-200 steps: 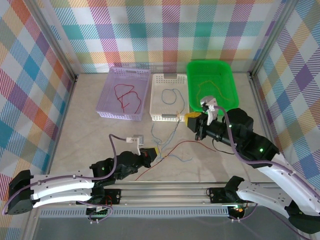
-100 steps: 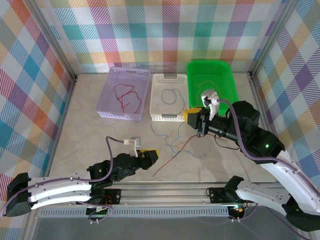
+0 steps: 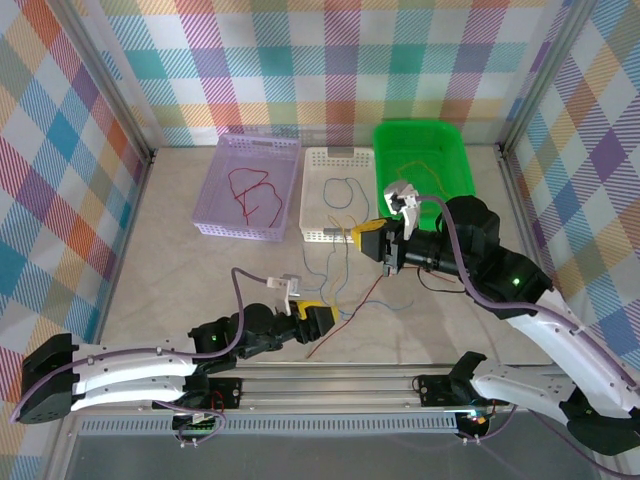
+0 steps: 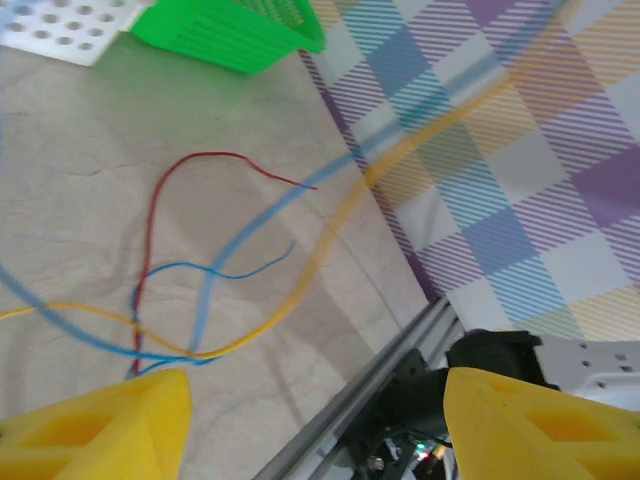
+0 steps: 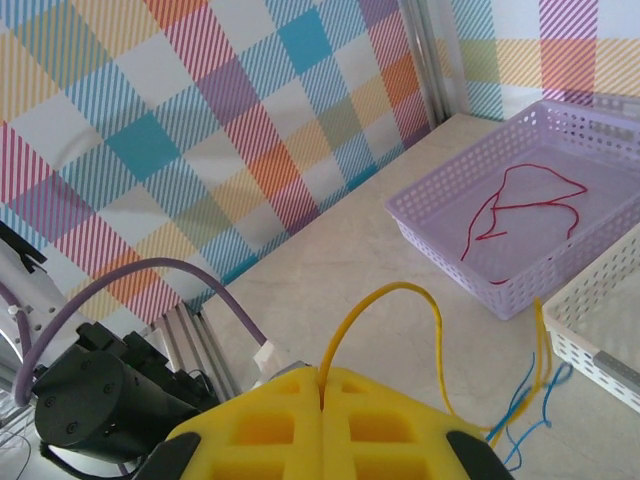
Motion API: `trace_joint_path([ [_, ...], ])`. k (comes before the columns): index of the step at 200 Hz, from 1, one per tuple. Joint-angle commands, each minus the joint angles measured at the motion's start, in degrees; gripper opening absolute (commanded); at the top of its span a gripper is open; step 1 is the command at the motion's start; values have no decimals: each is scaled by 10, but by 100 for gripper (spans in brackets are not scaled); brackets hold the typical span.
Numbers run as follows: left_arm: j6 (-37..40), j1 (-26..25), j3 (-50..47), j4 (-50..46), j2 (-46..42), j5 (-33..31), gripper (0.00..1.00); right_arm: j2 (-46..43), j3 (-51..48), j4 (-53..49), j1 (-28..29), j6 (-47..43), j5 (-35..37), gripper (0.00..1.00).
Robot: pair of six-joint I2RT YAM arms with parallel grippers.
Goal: Untangle the cables
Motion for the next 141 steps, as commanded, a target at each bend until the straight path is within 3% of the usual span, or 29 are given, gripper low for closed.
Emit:
trace_joint_path([
  [1,30,-18,42,12,10,7,67,6,-8,25,-1,12,-21,0],
  [93,80,-20,128,-110,76,-66,67,-3,-25,43,-1,28,-62,0],
  [141,87,-20,165,-125,116,-79,67,-7,-32,49,-1,33,-67,0],
])
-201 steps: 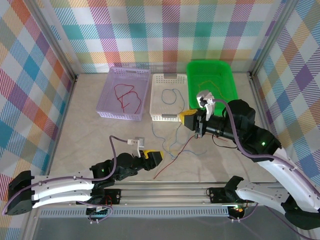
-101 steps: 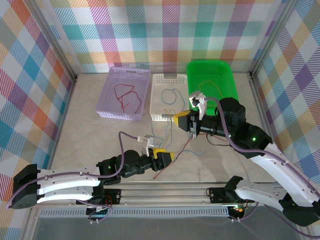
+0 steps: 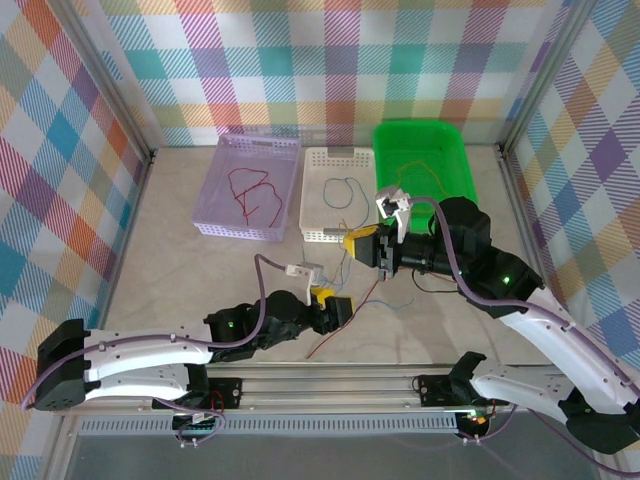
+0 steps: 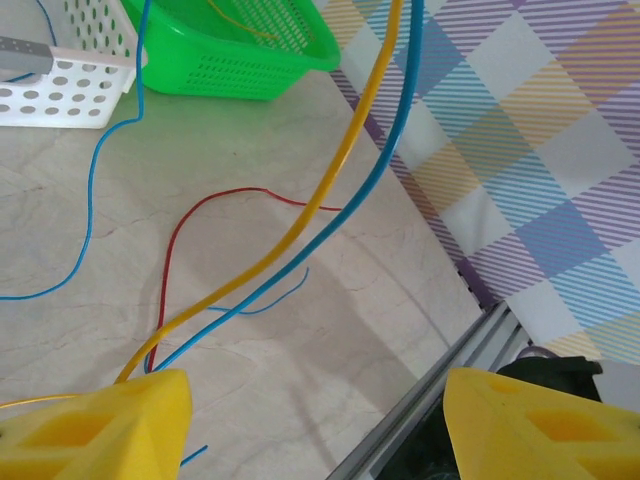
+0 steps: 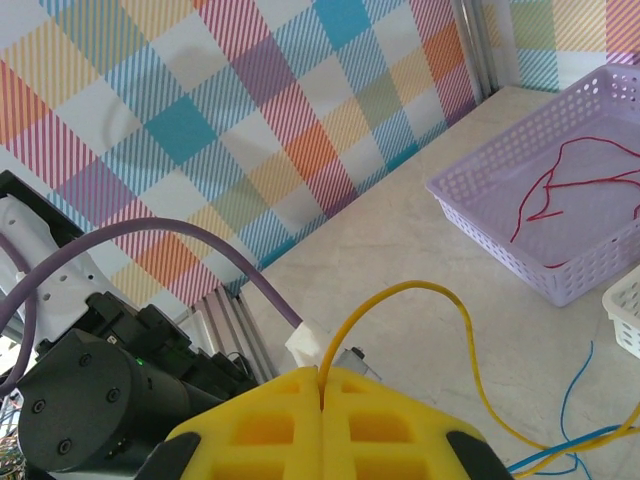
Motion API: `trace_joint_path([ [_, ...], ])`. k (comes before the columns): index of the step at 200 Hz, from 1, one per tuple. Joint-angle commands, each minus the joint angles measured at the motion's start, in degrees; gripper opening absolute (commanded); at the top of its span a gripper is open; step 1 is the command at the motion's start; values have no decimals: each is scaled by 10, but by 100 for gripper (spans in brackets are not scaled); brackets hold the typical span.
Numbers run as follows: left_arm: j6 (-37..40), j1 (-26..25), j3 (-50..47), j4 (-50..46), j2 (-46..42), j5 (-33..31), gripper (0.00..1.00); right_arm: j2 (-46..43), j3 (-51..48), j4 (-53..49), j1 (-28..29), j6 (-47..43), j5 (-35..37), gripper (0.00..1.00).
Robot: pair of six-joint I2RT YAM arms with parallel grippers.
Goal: Untangle the cables
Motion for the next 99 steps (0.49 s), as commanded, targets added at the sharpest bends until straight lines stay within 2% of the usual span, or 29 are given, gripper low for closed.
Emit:
trace_joint_path([
  [1,19,-7,28,-22,20,-20,67,-10,-7,23,-1,8,-15,0],
  [42,22,-7,73,-70,58,-68,67,-16,-10,26,-1,14,-21,0],
  [99,16,-7,83,-91,48,-131,64,-29,-19,20,-2,16,-17,0],
])
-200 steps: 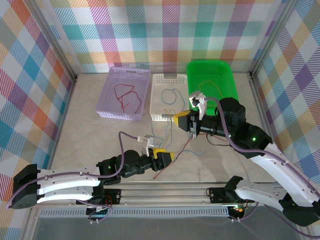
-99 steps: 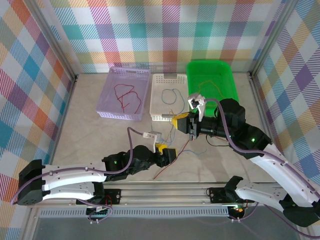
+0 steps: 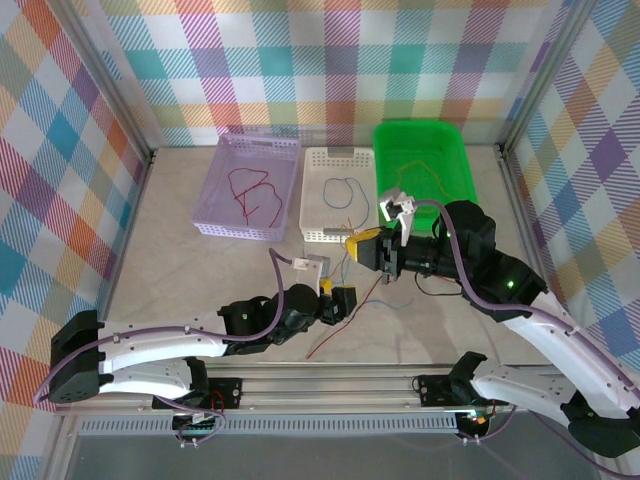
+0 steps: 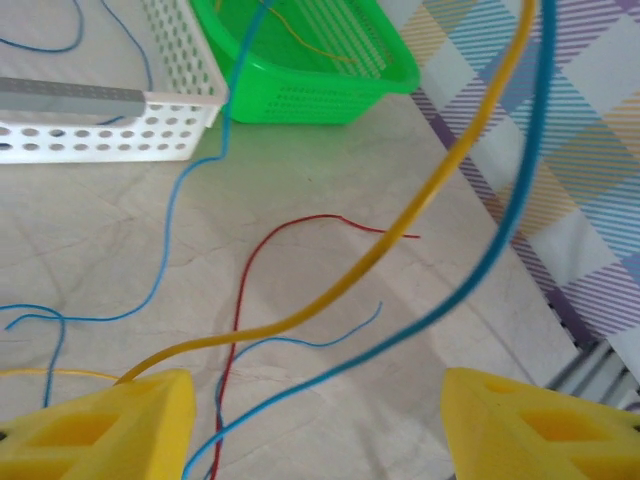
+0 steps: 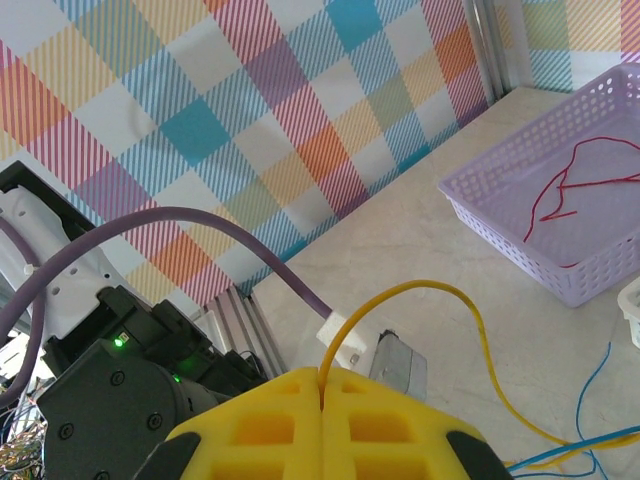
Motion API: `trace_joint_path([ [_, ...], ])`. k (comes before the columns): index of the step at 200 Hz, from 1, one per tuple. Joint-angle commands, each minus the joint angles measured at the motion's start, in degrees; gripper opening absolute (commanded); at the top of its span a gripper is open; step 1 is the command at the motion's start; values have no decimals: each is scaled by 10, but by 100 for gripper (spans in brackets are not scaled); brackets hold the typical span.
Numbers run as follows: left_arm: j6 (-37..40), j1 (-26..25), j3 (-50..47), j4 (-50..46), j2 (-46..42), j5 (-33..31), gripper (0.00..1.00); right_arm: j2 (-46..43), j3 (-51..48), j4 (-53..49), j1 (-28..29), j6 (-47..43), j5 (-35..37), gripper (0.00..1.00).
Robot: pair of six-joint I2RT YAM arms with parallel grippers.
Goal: Untangle the cables
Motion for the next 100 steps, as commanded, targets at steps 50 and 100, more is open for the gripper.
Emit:
trace_joint_path([
  [50,10,-6,38,-17,21,-38,61,-13,-14,23,-1,15,-10,0],
  [100,11,-6,40,-3,29,-28,30,-19,-16,15,-2,15,4,0],
])
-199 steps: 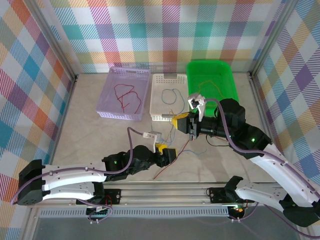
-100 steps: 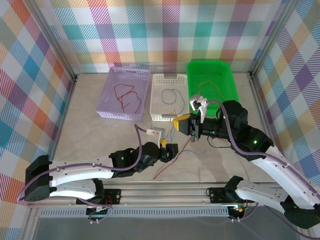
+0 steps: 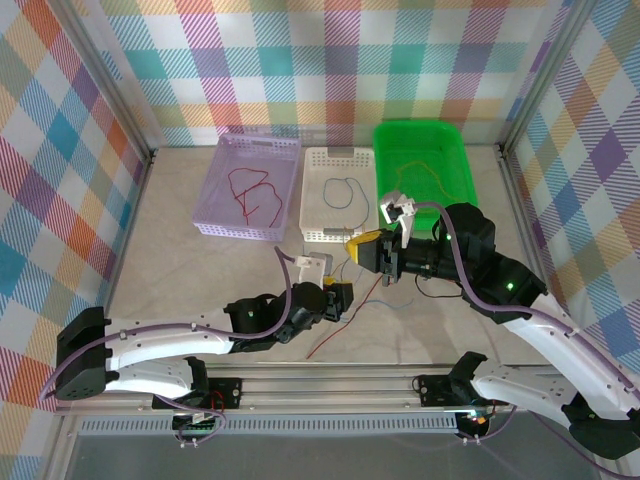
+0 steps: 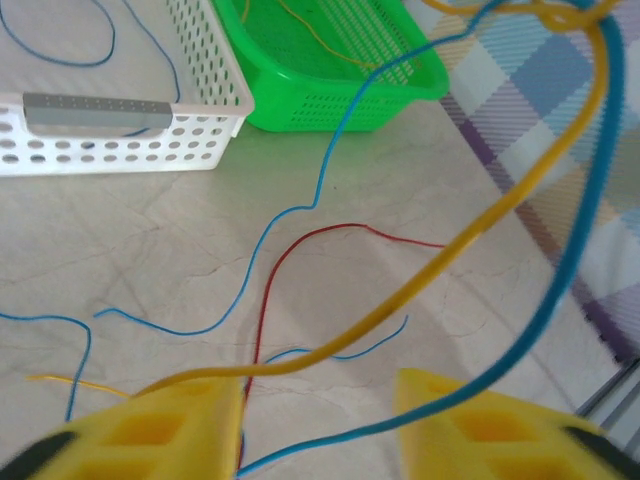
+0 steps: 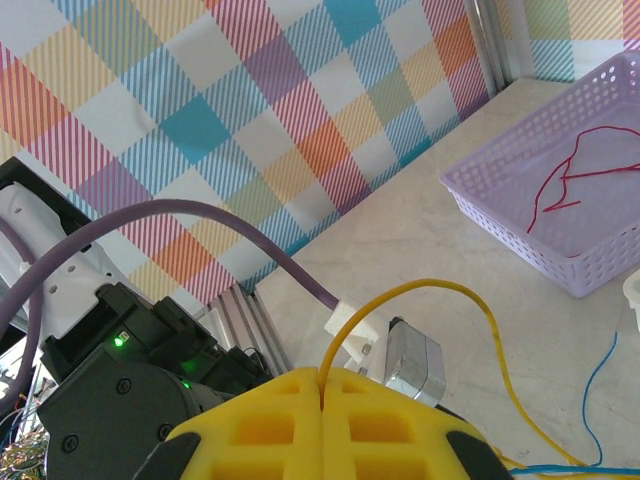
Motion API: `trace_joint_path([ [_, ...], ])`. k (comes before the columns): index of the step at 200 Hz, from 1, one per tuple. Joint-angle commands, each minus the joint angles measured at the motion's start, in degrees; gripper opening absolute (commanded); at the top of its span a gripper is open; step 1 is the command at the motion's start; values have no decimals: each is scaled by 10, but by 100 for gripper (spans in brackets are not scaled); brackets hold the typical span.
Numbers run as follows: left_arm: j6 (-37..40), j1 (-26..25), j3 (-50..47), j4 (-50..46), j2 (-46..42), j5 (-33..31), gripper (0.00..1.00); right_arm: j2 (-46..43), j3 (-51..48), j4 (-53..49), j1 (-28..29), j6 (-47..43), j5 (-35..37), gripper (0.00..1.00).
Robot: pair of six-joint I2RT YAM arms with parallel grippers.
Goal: Untangle the cables
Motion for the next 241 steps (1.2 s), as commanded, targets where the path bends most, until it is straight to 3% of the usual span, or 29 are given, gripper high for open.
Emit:
trace_joint_path([
  [1,10,-7,17,14,2,-3,29,-13,-4,11,-2,4,7,0],
  [35,1,-6,-5,14,-16,3,0,-20,-1,-17,-2,3,92,0],
  [81,-21,-6,-71,2,-109,-14,0,-16,18,-62,-35,4,169,0],
  [130,-40,-6,-137,-60,-277,-43,0,-6,7,-86,-203,63,98,0],
  [158,-47,-5,-146,-146,-378,-71,0,2,-19,-83,-277,93,54,0],
  [191,-58,-4,-137,-289,-512,-121,0,-7,-47,-96,-351,112,63,0],
  [241,-73,-4,-104,-442,-667,-181,0,-25,-44,-124,-368,103,144,0],
])
